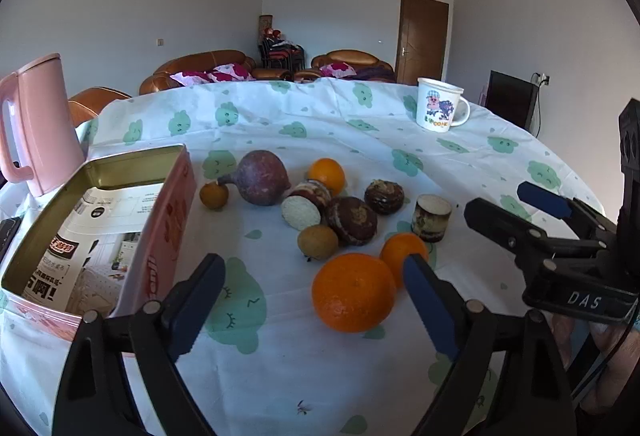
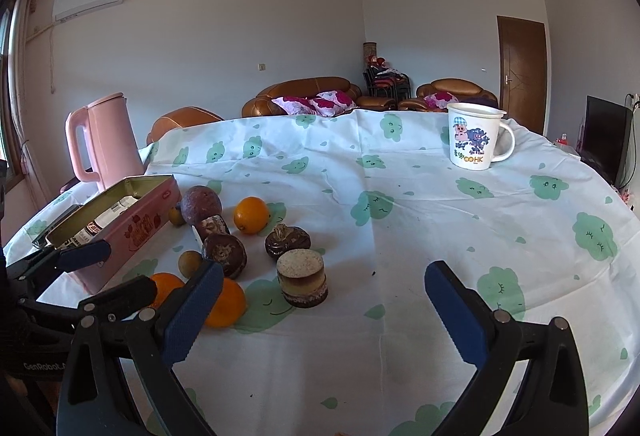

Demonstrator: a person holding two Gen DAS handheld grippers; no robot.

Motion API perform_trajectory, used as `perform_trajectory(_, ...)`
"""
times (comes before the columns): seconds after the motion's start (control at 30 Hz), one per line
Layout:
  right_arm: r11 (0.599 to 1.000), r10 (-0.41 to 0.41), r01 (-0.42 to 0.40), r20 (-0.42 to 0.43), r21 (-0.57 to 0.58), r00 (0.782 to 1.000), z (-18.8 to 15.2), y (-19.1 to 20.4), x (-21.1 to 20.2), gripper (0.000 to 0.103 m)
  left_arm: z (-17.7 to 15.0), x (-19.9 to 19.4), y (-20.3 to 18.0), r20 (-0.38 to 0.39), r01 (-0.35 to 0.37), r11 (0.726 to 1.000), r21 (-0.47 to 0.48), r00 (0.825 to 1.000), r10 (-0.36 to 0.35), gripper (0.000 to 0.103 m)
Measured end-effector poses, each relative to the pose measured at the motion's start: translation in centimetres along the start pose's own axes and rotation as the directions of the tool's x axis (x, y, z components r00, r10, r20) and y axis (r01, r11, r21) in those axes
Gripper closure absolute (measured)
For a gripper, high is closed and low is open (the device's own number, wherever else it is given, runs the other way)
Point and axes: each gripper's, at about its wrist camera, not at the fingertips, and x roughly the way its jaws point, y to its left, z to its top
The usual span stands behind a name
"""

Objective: Organize fruits
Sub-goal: 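Grasp the large orange with the left gripper while the right grasps another orange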

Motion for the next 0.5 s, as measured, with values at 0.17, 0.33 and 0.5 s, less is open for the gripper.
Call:
perform_trajectory(0.17,1.0,0.031,-0.031,-0.006,-0.001,0.999,0.0,0.3,0.0,0.009,-0.5,0.8,-0.6,-0.053,0.071,0.997,0.012,0.996,-0.071,0.033)
perform_trajectory(0.33,0.995,0.095,-0.096,-0.031,-0.014,0.995,-0.2,1.2,0.6,0.023,-0.8,0.6,-1.4,-0.048,0.114,0.992,0.06,0.993,-0.111,0.055)
perform_trajectory(0.5,0.989,0.138,-0.14,-0.052,-0.036,0.989,-0.3,2.3,1.2,0.033,-0.7,-0.2,-0.1,-0.015,0.068,0.997,0.047,0.998,-0.068,0.056)
